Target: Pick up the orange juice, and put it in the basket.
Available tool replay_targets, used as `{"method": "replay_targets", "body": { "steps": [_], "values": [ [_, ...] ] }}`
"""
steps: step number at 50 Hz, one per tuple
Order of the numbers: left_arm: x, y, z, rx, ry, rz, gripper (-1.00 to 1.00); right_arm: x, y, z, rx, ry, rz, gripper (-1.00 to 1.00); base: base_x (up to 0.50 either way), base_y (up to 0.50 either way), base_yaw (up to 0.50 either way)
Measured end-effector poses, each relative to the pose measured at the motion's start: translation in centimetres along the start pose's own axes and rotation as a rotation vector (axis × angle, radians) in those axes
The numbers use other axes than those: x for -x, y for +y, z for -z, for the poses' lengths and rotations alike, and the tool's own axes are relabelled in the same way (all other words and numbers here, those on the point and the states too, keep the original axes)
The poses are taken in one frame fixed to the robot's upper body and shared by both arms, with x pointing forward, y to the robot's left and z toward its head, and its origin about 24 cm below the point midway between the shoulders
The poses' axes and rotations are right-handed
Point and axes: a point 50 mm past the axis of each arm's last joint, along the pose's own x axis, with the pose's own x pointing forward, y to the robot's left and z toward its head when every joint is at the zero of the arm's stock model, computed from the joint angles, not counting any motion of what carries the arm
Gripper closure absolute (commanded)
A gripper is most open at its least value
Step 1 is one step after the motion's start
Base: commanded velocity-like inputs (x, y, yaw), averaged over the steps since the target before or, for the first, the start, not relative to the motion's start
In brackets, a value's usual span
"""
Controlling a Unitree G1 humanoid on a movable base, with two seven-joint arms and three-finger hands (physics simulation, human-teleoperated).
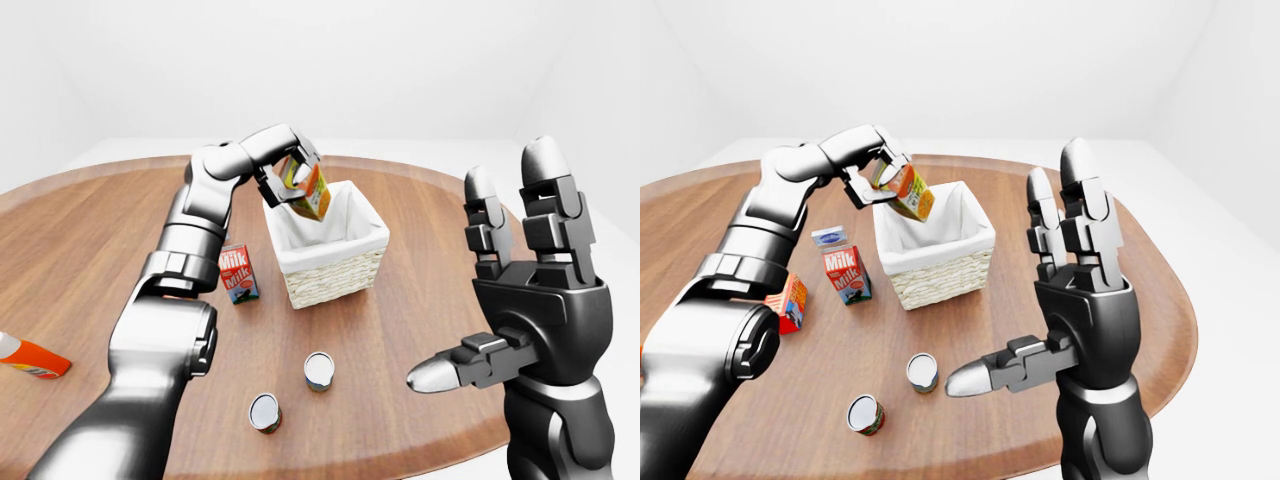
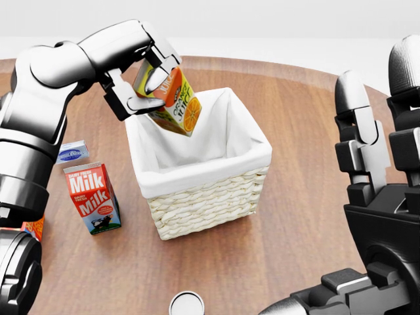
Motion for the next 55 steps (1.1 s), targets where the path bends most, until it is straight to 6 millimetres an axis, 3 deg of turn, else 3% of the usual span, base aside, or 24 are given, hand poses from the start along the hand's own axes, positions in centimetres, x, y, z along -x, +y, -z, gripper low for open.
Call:
{"method": "replay_targets", "body": {
  "steps": [21,55],
  "values": [
    [-0.5,-0.8,1.6,0.011,0.107,0.055,1.0,0.0,0.1,0.1,-0.002,0.004,-0.005,-1.0,0.0,0.0,0.0],
    [-0.9,-1.3,2.7,-0.038,0.231,0.118,1.0,0.0,0.1,0.0,-0.004,0.001,-0.009,-1.0,0.0,0.0,0.0]
  ]
}}
